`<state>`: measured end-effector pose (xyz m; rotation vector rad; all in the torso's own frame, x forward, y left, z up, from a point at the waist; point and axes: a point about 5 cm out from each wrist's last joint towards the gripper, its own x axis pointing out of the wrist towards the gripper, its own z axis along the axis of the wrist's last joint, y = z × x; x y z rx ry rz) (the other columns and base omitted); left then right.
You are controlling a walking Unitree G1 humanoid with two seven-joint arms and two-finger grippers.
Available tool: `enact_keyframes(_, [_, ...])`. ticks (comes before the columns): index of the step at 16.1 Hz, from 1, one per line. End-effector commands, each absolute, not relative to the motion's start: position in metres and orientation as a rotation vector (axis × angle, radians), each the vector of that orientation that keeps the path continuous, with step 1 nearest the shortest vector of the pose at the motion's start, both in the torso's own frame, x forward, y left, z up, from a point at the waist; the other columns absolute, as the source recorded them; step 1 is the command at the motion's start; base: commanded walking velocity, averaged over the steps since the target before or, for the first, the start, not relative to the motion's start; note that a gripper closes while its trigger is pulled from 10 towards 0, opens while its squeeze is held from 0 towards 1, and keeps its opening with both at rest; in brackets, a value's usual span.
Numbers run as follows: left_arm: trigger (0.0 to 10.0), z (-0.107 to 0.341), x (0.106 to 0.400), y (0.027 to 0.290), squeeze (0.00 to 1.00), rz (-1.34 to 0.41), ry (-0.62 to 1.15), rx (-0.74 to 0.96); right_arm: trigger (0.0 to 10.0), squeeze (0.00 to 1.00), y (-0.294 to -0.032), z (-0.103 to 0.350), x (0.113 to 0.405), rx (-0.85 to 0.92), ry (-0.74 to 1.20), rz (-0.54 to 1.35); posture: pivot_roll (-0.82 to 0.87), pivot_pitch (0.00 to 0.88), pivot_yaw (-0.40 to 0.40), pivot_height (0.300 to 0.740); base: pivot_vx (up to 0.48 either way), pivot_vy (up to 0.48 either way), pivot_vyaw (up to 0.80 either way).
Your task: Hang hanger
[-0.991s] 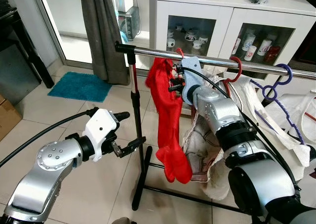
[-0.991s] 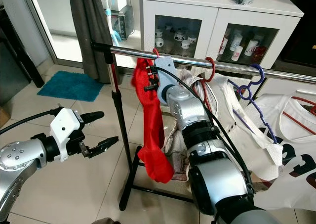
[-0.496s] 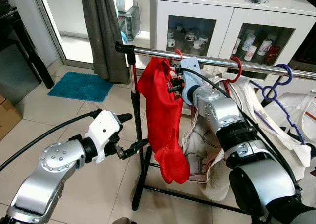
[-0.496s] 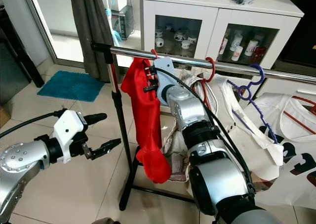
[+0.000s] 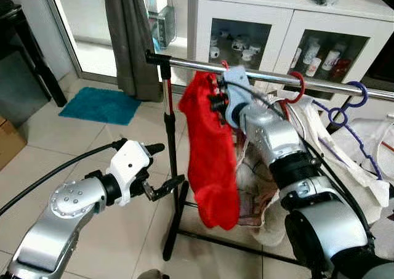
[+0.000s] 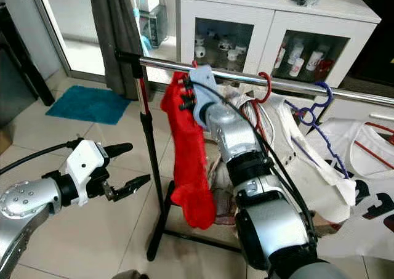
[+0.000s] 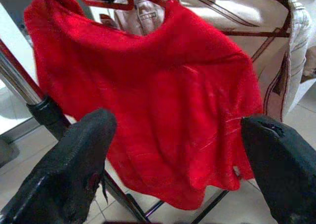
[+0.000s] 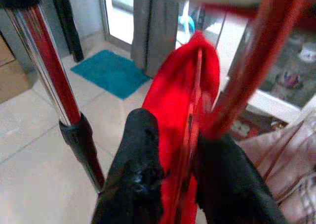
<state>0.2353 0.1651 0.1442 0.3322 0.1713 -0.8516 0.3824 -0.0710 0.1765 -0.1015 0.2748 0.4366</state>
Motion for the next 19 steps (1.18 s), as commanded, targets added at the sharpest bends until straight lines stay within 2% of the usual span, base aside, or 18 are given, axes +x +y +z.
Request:
enact_keyframes(1, [10.0,0.146,0.234,0.162,0.0,-0.854,0.164,0.34,10.0,1.0,-0.076,0.179,0.381,-0.078,0.274,0.441,0.02,0.0,-0.018,0.74,0.0,0.0,0.0])
enact_keyframes(6, [10.0,0.148,0.234,0.163,0.0,-0.841,0.163,0.345,10.0,1.0,-0.089,0.191,0.379,-0.106,0.276,0.41,0.0,0.0,-0.016,0.74,0.0,0.0,0.0])
enact_keyframes(7, [10.0,0.147,0.234,0.164,0.0,-0.841,0.165,0.347,10.0,0.03,-0.092,0.189,0.379,-0.123,0.301,0.398,0.0,0.0,-0.016,0.74,0.0,0.0,0.0])
enact_keyframes(12, [10.0,0.147,0.234,0.163,0.0,-0.845,0.171,0.355,10.0,0.0,-0.09,0.178,0.375,-0.136,0.381,0.405,0.0,0.0,-0.018,0.74,0.0,0.0,0.0])
enact_keyframes(13, [10.0,0.147,0.234,0.163,0.0,-0.845,0.171,0.356,6.8,0.0,-0.09,0.177,0.375,-0.131,0.385,0.401,0.0,0.0,-0.019,0.74,0.0,0.0,0.0])
enact_keyframes(14, [10.0,0.148,0.233,0.163,0.0,-0.845,0.171,0.357,0.0,0.0,-0.091,0.176,0.375,-0.132,0.393,0.392,0.0,0.0,-0.019,0.74,0.0,0.0,0.0])
enact_keyframes(19, [10.0,0.147,0.233,0.163,0.0,-0.847,0.174,0.361,0.0,0.0,-0.092,0.176,0.375,-0.136,0.397,0.385,0.0,0.0,-0.018,0.74,0.0,0.0,0.0])
